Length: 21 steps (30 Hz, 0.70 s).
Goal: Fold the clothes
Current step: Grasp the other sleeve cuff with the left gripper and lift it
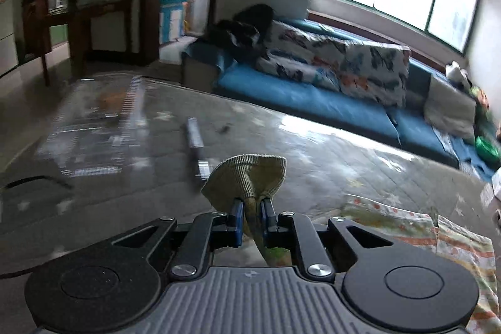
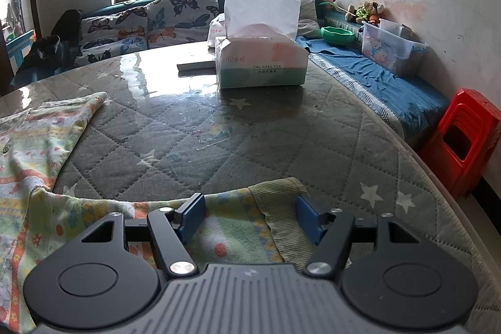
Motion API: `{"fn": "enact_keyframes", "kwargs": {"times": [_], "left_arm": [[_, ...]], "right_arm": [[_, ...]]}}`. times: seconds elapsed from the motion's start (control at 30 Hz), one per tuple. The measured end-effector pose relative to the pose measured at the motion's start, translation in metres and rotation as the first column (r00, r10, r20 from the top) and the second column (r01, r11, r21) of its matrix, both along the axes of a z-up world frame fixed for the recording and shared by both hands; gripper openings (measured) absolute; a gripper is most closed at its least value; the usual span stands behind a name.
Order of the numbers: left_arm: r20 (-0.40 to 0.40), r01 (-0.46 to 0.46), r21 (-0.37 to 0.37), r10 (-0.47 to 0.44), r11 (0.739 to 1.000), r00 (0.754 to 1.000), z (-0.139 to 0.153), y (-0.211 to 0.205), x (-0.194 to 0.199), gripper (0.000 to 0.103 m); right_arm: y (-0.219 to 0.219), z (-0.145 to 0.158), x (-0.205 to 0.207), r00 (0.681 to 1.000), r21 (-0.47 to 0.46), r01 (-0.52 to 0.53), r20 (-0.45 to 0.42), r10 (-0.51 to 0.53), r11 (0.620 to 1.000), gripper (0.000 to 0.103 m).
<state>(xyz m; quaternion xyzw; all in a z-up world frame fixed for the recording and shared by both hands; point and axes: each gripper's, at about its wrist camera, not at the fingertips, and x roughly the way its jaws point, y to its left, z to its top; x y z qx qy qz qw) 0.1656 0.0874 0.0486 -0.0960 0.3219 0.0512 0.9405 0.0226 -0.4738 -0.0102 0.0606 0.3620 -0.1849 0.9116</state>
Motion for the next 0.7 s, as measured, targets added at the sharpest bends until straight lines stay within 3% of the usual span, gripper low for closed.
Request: {"fn": "enact_keyframes", "kwargs": {"times": [0.3,0.57,0.67,0.7], "left_arm": [[-0.027,-0.120,-0.042,0.118,0.992,0.993,-0.023,0.071,-0.070,0.012],[-0.061,-0.162,-0.062,0.158,0.985,0.986,-0.050,0.090,-0.107,0.012],[-0.070,-0.179,-0.042,0.176,0.983,0.982,-0.052,0.095,-0.101,0.016],[-0.071,-0.186,-0.032,0.183,0.982,0.981,-0.052,0.096,-0.098,0.023]], "right_arm": [[0.000,0.000,0.001,1.000,-0.009,0.000,-0.002,0.000,1.000,0.068],[0.000,0.001,0.004,1.000,-0.016,-0.013,-0.013,0.013,1.000,0.069],[0.000,0.001,0.006,1.000,-0.023,-0.021,-0.015,0.021,1.000,0.072],[0.001,0.001,0.007,1.000,-0.027,-0.022,-0.016,0.021,0.999,0.072]]}}
